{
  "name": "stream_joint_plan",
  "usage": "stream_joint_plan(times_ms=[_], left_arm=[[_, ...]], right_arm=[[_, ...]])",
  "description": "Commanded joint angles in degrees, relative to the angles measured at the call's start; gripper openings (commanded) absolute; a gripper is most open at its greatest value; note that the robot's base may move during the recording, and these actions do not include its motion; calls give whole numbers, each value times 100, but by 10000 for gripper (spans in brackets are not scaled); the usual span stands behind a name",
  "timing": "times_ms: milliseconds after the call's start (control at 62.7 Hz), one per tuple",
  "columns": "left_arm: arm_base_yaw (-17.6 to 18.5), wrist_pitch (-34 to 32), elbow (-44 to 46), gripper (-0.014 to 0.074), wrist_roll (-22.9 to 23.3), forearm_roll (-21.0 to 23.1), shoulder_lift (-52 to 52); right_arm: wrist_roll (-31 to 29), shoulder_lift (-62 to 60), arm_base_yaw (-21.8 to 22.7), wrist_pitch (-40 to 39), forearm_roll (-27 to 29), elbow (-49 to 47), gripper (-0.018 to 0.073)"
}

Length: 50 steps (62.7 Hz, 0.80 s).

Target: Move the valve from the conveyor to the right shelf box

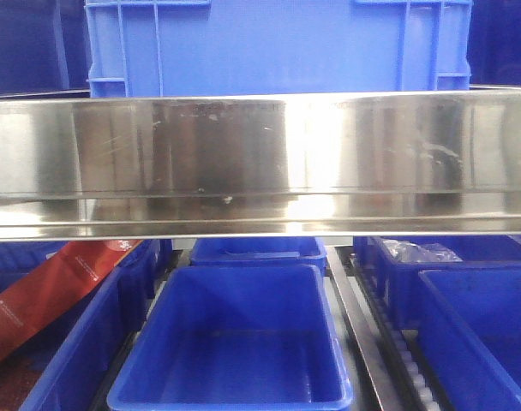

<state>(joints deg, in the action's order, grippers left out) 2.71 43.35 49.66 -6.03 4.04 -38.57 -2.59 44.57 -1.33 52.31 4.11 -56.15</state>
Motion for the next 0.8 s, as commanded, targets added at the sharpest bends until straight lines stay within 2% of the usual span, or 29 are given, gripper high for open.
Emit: stream_joint_plan(times_ms=[0,782], left_arm=[[-7,-281,37,-111,8,35,41],[-7,-299,37,-111,8,35,41]], right_arm=[[-43,-60,9,-351,-36,-39,-163],[-43,-58,9,-488,-36,-39,-163]])
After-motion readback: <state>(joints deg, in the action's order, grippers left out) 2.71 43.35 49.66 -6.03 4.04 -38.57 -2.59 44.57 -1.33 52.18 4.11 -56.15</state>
